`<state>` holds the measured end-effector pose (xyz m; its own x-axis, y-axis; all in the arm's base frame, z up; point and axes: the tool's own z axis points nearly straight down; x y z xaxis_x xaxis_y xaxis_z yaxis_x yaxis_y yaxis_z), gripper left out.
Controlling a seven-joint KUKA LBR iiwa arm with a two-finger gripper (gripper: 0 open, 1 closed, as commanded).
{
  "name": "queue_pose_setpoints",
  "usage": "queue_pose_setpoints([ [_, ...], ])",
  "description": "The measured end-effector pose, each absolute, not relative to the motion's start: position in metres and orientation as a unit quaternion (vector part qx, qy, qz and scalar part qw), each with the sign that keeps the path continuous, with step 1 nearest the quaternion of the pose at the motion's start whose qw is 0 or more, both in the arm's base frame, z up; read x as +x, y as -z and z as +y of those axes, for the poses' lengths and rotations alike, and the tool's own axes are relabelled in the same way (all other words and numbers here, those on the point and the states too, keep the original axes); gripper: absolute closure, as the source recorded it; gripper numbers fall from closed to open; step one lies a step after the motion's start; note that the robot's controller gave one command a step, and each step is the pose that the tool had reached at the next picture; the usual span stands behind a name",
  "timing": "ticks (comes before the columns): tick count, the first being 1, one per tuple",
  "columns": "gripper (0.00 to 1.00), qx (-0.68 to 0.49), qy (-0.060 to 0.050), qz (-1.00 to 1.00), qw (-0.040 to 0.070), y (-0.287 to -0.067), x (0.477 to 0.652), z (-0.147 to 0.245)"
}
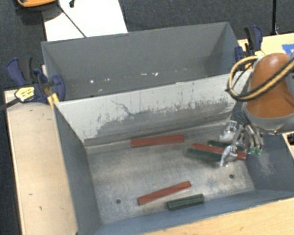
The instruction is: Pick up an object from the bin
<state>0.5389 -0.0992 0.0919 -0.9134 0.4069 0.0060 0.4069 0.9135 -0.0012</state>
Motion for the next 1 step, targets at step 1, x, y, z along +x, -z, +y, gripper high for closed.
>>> queue_pose_setpoints([
  [1,1.00,-0.208,0.000,-0.978,0.001,-0.1133,0.5406,-0.0995],
])
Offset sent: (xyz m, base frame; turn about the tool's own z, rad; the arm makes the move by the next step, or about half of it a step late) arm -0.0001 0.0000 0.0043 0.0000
